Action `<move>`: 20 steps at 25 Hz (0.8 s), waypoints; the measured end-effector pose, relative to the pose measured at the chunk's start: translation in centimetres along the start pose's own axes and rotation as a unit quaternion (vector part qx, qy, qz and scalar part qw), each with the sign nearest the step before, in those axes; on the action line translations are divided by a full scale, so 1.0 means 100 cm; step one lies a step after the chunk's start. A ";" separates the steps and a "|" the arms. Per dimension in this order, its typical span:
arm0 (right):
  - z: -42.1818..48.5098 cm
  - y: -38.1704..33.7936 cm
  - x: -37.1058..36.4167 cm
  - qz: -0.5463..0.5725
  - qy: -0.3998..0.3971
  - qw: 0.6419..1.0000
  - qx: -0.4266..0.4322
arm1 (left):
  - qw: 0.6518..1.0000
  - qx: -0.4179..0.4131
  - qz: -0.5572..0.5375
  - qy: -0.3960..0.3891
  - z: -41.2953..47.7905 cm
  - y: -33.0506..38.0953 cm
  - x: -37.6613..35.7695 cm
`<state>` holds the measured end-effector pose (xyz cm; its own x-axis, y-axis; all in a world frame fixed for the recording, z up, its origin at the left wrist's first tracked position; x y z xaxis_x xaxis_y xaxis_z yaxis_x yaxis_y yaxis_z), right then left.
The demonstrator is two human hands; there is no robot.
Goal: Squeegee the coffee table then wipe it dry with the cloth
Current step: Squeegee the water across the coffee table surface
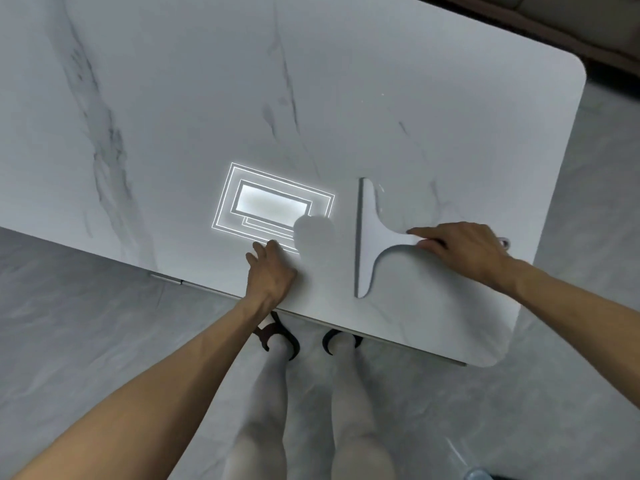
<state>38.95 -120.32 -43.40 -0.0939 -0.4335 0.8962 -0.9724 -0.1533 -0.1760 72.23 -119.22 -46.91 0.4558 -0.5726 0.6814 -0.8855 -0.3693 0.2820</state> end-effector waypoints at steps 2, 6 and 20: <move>-0.016 0.028 0.010 -0.011 0.022 0.999 -0.022 | 0.999 0.047 -0.016 -0.012 0.005 0.008 -0.001; -0.040 0.006 0.003 0.046 0.029 0.998 0.001 | 0.998 0.046 0.036 -0.002 0.015 0.013 0.000; -0.070 0.048 -0.017 -0.003 -0.036 0.999 0.040 | 0.995 0.101 0.007 -0.003 0.012 0.008 -0.018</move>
<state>32.98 -114.10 -42.91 -0.0691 -0.4939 0.8668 -0.9527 -0.2251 -0.2042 70.82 -119.32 -48.71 0.4441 -0.5827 0.6806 -0.8562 -0.4998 0.1307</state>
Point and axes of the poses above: each hand's wrist, its own z-axis towards the middle knuckle, its own x-axis out of the back of the hand, y = z × x, the point moved 6 cm from there along z, towards the middle knuckle, and after that the axes turned 6 degrees about y, right-handed, at the moved point
